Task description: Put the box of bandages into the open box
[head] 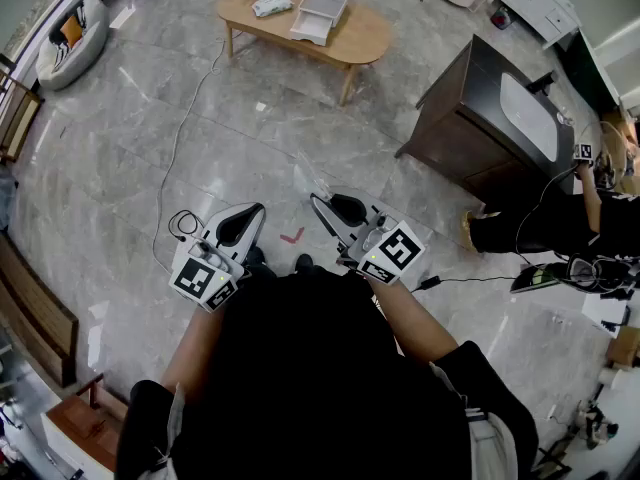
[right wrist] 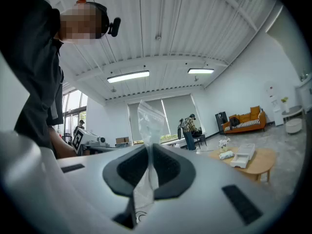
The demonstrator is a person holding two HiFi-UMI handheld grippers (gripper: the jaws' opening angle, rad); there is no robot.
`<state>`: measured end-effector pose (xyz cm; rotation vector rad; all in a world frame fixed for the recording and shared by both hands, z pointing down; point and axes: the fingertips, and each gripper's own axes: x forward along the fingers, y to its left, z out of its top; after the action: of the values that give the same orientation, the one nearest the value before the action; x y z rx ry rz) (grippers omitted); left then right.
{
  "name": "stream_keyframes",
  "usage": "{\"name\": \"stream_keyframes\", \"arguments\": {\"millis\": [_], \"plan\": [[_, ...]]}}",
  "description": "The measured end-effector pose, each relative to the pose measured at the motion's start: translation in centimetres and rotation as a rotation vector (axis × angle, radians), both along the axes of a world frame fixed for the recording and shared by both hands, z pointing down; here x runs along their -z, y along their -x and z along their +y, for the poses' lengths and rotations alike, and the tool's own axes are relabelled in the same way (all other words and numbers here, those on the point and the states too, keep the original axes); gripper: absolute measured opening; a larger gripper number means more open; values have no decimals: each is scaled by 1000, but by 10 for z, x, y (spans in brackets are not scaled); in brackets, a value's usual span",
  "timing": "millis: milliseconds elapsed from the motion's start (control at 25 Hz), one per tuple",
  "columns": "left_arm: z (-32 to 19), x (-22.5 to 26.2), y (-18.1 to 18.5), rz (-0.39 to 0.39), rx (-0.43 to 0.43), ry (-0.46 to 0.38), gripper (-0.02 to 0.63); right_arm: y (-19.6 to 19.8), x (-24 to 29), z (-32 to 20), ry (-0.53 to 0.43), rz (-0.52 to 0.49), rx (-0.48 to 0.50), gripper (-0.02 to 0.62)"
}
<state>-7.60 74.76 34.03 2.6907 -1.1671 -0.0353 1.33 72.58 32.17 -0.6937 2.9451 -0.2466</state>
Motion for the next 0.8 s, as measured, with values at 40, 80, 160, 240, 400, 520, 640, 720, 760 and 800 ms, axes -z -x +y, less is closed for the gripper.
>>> {"name": "stream_keyframes", "arguments": {"millis": [40, 80, 160, 240, 400, 520, 640, 720, 760, 800], "plan": [[1, 0, -4, 1, -1, 2, 18, -4, -1, 0, 1, -2, 1, 31], [2, 0, -8, 1, -2, 3, 18, -7, -1, 1, 1, -4, 2, 31], [2, 0, -15, -2, -5, 4, 18, -13, -2, 1, -3, -7, 5, 31], [2, 2, -20, -11, -9, 2, 18, -18, -3, 1, -8, -1, 23, 31], [1, 5, -23, -18, -14, 18, 18, -21, -7, 10, -25, 69, 126, 32], [4, 4, -28, -26, -26, 30, 18, -30, -6, 13, -19, 67, 141, 32], [6, 1, -29, -18, -35, 41, 18, -33, -5, 9, 0, 17, 130, 32], [6, -5, -29, -16, -46, 65, 18, -34, -6, 6, 18, -8, 109, 32], [5, -8, -31, -14, -54, 77, 18, -35, -6, 4, 25, -16, 97, 32], [4, -10, -33, -12, -65, 85, 18, -37, -7, 3, 27, -18, 86, 32]]}}
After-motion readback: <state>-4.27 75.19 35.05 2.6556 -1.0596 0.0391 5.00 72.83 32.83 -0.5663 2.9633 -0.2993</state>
